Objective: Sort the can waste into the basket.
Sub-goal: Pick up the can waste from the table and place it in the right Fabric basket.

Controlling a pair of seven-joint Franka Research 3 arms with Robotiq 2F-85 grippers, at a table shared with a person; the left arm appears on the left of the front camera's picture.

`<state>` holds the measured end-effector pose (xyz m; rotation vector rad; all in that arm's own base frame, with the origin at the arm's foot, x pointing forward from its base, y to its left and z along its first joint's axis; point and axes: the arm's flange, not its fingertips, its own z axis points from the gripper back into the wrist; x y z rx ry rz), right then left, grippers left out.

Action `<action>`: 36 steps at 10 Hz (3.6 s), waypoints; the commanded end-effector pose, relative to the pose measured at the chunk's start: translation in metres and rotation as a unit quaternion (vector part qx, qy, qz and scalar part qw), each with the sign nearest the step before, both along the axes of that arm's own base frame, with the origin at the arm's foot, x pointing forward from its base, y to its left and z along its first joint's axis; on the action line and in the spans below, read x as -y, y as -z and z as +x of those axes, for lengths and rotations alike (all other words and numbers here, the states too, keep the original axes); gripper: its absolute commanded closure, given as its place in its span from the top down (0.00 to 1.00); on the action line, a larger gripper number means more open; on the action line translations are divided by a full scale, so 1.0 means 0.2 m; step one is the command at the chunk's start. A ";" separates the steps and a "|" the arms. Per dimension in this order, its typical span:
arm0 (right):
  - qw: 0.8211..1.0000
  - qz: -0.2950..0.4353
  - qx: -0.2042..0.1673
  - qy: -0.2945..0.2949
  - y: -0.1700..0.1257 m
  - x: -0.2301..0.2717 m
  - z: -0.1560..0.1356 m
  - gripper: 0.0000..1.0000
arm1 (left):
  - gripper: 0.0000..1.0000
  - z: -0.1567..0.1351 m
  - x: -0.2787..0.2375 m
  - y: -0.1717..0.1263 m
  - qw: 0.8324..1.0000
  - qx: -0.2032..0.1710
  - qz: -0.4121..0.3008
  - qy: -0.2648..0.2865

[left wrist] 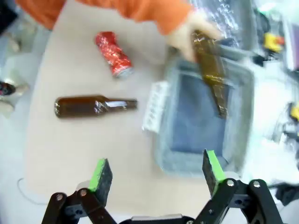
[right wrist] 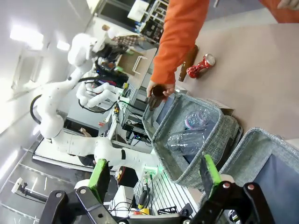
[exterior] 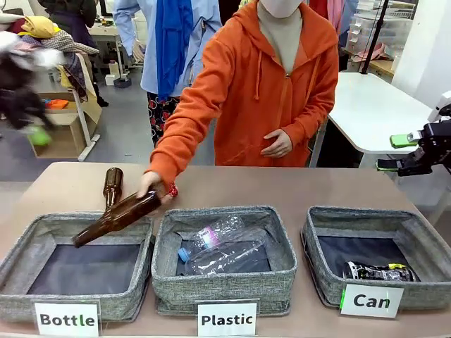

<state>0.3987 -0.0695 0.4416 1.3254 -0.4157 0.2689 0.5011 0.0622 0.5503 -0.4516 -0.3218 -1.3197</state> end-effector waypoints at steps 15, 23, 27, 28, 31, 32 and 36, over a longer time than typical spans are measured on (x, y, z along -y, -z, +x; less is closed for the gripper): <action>1.000 -0.002 0.010 -0.009 -0.01 0.01 -0.01 1.00 | 1.00 -0.09 0.17 0.08 0.998 -0.010 -0.042 0.050; 1.000 -0.002 0.010 -0.009 -0.01 0.01 -0.01 1.00 | 1.00 0.43 1.32 0.64 0.994 0.015 0.102 -0.031; 1.000 -0.002 0.010 -0.009 -0.01 0.01 -0.01 1.00 | 1.00 0.50 1.40 0.91 0.975 0.050 0.162 -0.146; 1.000 -0.002 0.010 -0.009 -0.01 0.01 -0.01 1.00 | 1.00 0.53 1.38 0.93 0.970 0.054 0.172 -0.162; 1.000 -0.002 0.010 -0.009 -0.01 0.01 -0.01 1.00 | 1.00 0.49 1.28 0.88 0.978 0.025 0.167 -0.122; 1.000 -0.002 0.010 -0.009 -0.01 0.01 -0.01 1.00 | 1.00 0.37 1.12 0.64 0.992 0.018 0.101 -0.080; 1.000 -0.002 0.010 -0.009 -0.01 0.01 -0.01 1.00 | 1.00 -0.13 0.35 0.06 0.999 0.036 -0.024 -0.026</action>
